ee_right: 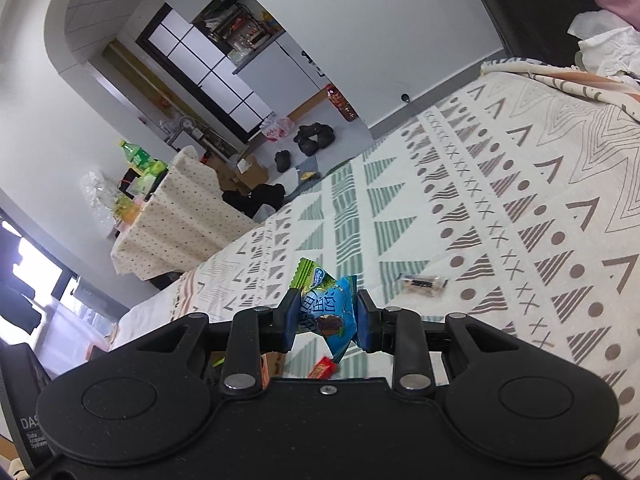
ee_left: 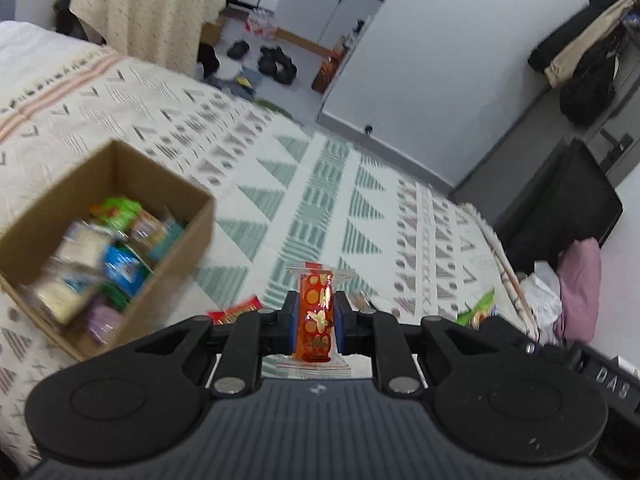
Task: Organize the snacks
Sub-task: 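Carry the orange candy stick and blue-green snack over the cardboard box with both grippers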
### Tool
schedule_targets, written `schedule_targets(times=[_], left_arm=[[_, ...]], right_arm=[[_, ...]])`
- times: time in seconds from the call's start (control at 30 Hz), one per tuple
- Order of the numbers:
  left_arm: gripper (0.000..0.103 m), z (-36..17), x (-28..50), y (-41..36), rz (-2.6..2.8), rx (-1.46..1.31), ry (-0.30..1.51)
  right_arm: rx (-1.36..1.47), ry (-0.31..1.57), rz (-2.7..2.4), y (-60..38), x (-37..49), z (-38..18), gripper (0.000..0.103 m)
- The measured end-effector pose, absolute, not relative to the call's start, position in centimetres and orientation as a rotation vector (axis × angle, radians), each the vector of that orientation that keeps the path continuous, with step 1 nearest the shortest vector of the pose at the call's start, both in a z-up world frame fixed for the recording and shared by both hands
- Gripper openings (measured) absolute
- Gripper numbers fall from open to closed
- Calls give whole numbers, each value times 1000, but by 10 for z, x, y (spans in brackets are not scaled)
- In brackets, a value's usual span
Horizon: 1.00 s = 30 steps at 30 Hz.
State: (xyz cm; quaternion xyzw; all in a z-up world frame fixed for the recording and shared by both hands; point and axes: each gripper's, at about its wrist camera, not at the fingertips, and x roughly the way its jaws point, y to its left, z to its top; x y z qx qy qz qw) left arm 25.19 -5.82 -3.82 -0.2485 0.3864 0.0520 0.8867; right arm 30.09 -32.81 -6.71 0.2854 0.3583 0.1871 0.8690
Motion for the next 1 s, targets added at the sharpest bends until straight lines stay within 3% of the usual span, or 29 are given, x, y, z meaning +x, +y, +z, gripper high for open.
schedule_targets(times=[0.47,1.0], left_arm=[[16,-6,201,20,199,-591,694],[17,-12,197,98,220,-635,697]], right_arm=[[535,689,471,-272,264,-27,29],[460,718,516,-200,251,-30,29]])
